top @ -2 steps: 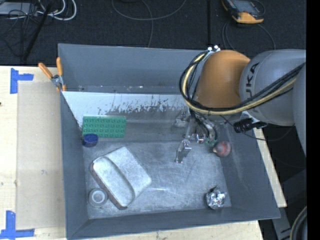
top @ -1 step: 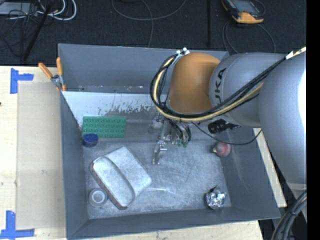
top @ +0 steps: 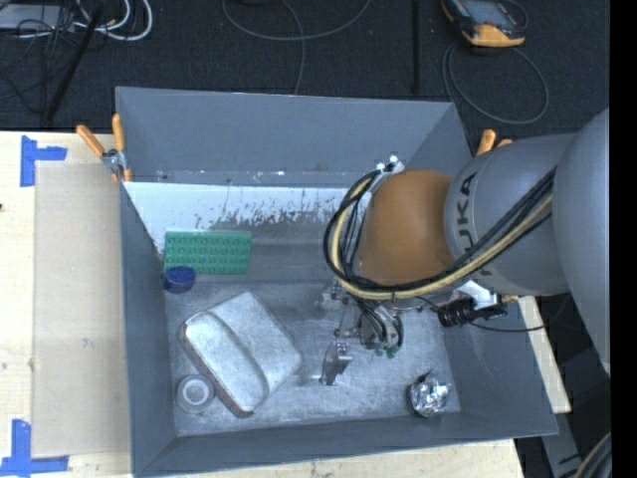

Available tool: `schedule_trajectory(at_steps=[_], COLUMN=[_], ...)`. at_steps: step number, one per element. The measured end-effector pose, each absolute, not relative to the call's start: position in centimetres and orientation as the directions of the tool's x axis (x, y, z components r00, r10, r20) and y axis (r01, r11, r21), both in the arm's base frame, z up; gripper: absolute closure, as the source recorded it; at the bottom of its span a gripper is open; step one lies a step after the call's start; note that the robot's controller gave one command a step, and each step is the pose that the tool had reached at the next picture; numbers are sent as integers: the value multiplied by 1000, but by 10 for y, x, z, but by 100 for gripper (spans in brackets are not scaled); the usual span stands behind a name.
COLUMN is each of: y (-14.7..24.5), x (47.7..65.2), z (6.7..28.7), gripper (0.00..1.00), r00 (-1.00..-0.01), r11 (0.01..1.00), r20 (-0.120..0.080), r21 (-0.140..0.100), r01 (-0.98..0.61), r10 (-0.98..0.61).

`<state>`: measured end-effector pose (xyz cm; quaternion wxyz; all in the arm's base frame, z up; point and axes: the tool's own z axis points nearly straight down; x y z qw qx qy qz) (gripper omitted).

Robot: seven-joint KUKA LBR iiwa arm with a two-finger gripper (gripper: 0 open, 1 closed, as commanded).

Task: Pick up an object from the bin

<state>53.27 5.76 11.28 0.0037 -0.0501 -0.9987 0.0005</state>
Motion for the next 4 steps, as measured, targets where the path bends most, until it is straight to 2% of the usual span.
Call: schedule_trajectory(at_steps=[1, 2, 3, 4], y=[-29, 14, 39, -22], x=[569, 613, 540, 541], z=[87, 115, 94, 101], gripper=[0, 0, 0, 0], r00=[-969, -912, -986, -993], r11=[969, 912, 986, 993], r20=[-1, -3, 7, 0], r21=[-3, 3, -1, -3], r01=[247, 411, 168, 118], r10=[247, 411, 168, 118])
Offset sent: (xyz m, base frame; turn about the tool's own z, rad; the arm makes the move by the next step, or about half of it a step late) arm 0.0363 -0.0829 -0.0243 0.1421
